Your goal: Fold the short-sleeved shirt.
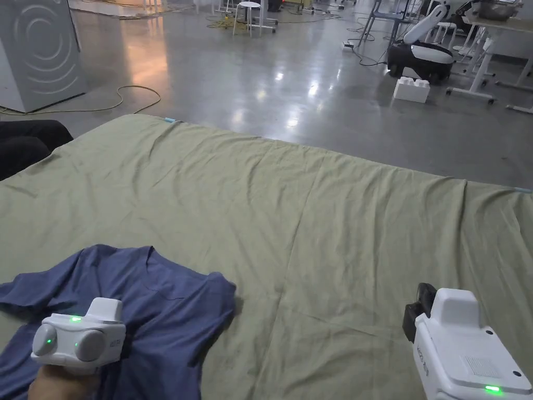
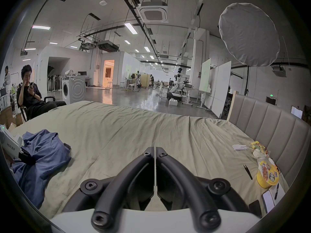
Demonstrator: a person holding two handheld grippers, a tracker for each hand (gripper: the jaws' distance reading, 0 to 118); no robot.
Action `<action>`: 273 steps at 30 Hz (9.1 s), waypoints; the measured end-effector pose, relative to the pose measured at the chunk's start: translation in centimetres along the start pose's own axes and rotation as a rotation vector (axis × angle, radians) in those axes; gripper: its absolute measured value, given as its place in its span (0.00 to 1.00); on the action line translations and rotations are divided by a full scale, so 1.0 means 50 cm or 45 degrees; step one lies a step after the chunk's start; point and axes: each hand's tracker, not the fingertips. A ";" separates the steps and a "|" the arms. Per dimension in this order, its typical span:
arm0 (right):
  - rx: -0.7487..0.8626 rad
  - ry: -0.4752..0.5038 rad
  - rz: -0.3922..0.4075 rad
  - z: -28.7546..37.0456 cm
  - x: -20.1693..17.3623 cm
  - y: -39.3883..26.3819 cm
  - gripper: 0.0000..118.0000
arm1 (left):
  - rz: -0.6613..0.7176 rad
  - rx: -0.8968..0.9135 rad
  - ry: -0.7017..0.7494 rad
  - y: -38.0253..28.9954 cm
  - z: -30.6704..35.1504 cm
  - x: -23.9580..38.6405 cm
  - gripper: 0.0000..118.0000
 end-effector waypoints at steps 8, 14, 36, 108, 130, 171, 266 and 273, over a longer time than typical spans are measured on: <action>-0.022 -0.018 -0.006 0.008 0.021 -0.019 0.02 | 0.078 0.094 -0.073 -0.001 0.047 -0.026 0.04; -0.036 -0.031 -0.040 0.010 0.037 -0.019 0.02 | 0.124 0.344 -0.188 0.063 0.126 -0.043 0.04; 0.087 -0.142 -0.109 0.081 0.156 0.030 0.02 | -0.207 0.983 -0.669 0.351 0.470 0.286 0.04; 0.049 -0.159 -0.056 0.100 0.165 -0.010 0.02 | -0.057 -0.074 -0.284 -0.024 0.108 0.236 0.84; -0.545 -0.071 -0.184 0.029 0.284 -0.170 0.60 | -0.095 0.048 -0.335 -0.016 0.169 0.276 0.04; -0.186 0.016 -0.133 0.069 0.320 0.102 0.02 | 0.076 0.577 -0.422 0.258 0.370 0.169 0.04; -0.360 -0.106 -0.102 0.176 0.221 -0.100 0.76 | -0.059 0.378 -0.379 0.021 0.274 0.235 0.65; 0.007 -0.184 -0.208 0.179 0.180 -0.012 0.33 | -0.037 0.807 -0.322 0.071 0.350 0.288 0.50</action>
